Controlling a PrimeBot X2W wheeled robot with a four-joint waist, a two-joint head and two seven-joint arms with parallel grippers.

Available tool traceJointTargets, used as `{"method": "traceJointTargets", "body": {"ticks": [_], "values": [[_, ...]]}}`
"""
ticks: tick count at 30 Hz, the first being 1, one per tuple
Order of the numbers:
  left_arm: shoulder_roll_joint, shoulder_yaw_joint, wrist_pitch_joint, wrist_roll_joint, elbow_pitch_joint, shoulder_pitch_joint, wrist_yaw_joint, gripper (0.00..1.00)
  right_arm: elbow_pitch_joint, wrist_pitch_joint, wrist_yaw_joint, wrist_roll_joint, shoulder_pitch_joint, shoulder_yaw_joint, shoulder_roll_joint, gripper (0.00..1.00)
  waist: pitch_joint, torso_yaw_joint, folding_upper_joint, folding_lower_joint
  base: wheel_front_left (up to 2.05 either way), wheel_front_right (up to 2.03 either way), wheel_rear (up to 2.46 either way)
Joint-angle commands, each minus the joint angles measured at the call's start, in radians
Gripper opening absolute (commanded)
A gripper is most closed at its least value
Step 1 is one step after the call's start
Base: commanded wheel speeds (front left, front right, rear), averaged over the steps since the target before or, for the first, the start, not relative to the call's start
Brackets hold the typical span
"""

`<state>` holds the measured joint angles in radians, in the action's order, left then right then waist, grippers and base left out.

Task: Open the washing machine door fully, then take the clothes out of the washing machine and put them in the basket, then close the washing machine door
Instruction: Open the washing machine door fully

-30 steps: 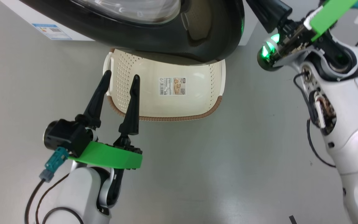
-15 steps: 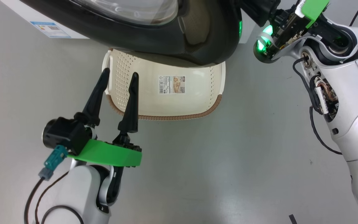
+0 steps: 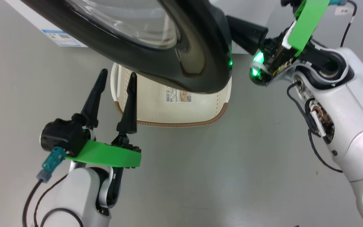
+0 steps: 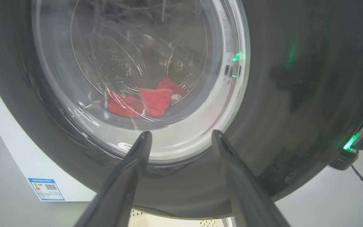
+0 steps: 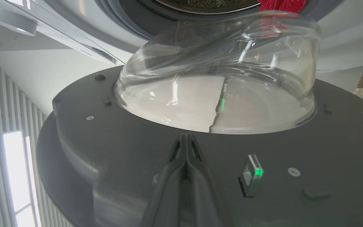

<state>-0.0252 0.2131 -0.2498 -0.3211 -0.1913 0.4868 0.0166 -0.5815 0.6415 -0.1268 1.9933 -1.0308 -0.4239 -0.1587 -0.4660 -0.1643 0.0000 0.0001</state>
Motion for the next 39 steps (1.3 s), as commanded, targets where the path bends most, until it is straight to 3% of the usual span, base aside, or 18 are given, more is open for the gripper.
{"method": "traceJointTargets", "body": {"ticks": [1,30,39], "values": [[-0.025,-0.039,-0.012,-0.007,0.022,-0.019,-0.016,1.0,0.038,-0.003,-0.004,0.013,0.035,-0.018,0.019,0.0,0.015,-0.011,0.0,-0.0001,0.0,0.0,0.0],[-0.025,-0.07,-0.012,-0.031,-0.003,-0.162,-0.038,1.0,0.152,-0.051,-0.004,0.121,0.247,-0.266,-0.036,0.0,0.234,-0.122,0.0,-0.0001,0.0,0.0,0.0],[-0.025,-0.074,-0.012,-0.027,-0.017,-0.182,-0.035,1.0,0.175,-0.087,-0.004,0.169,0.269,-0.322,-0.062,0.0,0.28,-0.185,0.0,-0.0001,0.0,0.0,0.0]]}}
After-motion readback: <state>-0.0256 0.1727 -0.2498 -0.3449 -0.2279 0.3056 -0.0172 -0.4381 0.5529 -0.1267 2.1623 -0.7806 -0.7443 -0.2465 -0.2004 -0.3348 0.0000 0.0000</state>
